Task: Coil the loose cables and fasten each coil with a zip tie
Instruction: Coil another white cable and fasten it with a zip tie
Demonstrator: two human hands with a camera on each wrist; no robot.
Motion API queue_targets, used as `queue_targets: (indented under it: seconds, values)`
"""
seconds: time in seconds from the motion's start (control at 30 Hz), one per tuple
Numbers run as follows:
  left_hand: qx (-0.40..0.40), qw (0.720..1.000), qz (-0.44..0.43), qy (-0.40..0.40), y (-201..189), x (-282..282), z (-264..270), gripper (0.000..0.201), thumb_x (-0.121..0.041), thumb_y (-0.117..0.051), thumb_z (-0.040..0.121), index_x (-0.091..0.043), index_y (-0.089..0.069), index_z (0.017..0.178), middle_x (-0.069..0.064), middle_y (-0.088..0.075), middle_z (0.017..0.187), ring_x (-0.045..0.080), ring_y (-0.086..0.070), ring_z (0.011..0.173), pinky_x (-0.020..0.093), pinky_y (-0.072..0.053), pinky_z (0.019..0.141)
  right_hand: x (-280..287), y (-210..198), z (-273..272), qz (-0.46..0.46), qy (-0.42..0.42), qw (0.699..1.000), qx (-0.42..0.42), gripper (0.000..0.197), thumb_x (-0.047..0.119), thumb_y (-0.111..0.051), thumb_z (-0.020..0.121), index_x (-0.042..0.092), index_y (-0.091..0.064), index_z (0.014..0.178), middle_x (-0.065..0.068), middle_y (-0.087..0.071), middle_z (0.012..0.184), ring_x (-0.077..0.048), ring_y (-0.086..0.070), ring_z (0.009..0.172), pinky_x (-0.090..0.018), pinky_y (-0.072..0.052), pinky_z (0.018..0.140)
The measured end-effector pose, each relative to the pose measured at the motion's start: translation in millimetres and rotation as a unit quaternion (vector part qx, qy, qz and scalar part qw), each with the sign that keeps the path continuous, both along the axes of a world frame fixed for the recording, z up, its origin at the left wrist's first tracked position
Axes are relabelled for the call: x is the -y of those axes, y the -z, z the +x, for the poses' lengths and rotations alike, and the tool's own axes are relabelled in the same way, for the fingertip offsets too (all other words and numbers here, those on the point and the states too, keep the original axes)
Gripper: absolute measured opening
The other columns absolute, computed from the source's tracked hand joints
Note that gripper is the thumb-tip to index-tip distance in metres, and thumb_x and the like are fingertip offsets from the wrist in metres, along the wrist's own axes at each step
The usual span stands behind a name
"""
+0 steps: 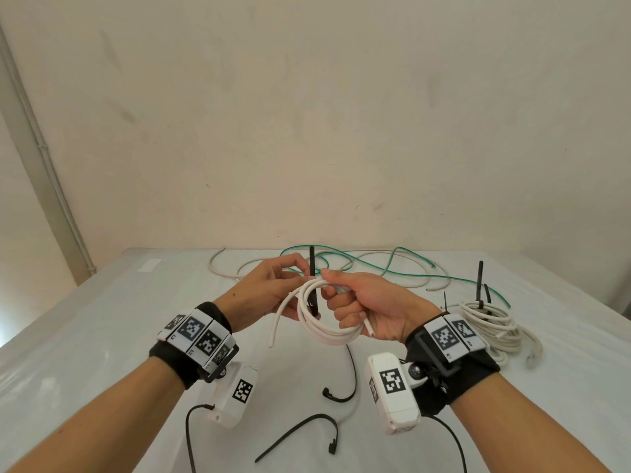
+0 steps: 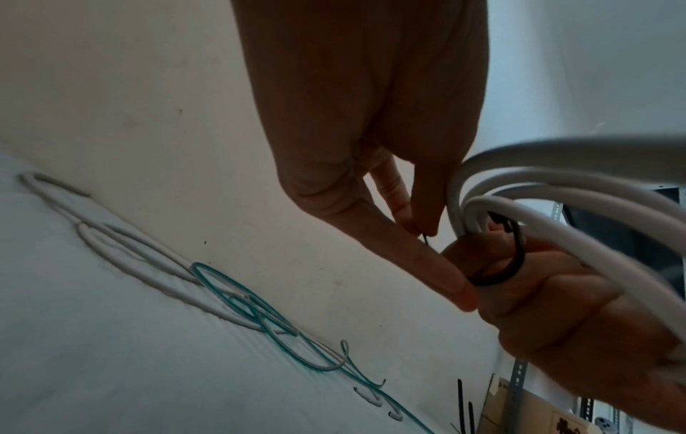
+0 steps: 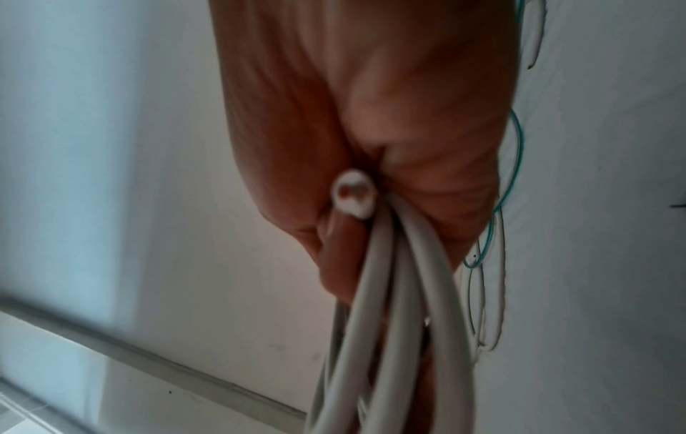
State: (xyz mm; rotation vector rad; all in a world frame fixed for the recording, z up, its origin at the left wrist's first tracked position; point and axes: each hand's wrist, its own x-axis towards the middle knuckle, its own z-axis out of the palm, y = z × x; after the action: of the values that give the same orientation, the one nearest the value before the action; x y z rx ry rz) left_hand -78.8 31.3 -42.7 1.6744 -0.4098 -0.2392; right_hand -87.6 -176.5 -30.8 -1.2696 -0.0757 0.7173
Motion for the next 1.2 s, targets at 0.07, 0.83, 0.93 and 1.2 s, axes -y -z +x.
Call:
queue_targets:
  seconds: [0.07,0.83,0.93,1.2]
  values:
    - [-0.003,1.000,0.001,-0.013,0.3,0.8,-0.4,0.006,-0.014,-0.062,0.102,-0.008,-0.060,0.100,0.020,-0.071,0.091,0.036,-0.070,0.082,0.039,-0.061,0.072,-1.8,-1.1,-1.2,0.003,-0.004,1.000,0.003,0.041,0.035,-0.047,0.109,0.013,-0.050,0.076,0.009,-0.023,0.056,-0.002,-0.023,0.039,-0.015,-0.026,0.036]
    - [-0.172,0.963,-0.180,-0.098,-8.1,9.0,-3.5,0.020,0.009,-0.054,0.097,0.004,-0.062,0.081,0.027,-0.072,0.087,0.028,-0.076,0.070,0.026,-0.060,0.057,-9.0,-1.9,-6.5,-0.032,0.014,0.992,0.123,0.020,0.040,-0.058,0.102,0.022,-0.065,0.104,0.004,-0.022,0.068,-0.011,-0.012,0.051,-0.022,-0.018,0.045]
    - [-0.133,0.971,-0.166,-0.110,-3.7,9.8,-3.6,0.015,0.006,-0.059,0.097,-0.001,-0.057,0.083,0.023,-0.072,0.080,0.032,-0.076,0.074,0.030,-0.063,0.065,-9.9,1.4,-6.8,-0.062,0.018,0.981,0.183,0.014,0.033,-0.058,0.105,0.021,-0.066,0.101,0.005,-0.031,0.064,-0.010,-0.012,0.052,-0.019,-0.016,0.045]
    - [0.069,0.989,-0.046,-0.120,0.8,3.8,-5.1,0.022,-0.002,-0.075,0.089,-0.013,-0.075,0.108,0.022,-0.077,0.099,0.033,-0.071,0.085,0.040,-0.056,0.081,-6.6,7.3,-3.9,-0.053,0.054,0.977,0.202,0.016,0.035,-0.056,0.106,0.023,-0.065,0.100,0.007,-0.020,0.063,-0.010,-0.011,0.052,-0.019,-0.017,0.043]
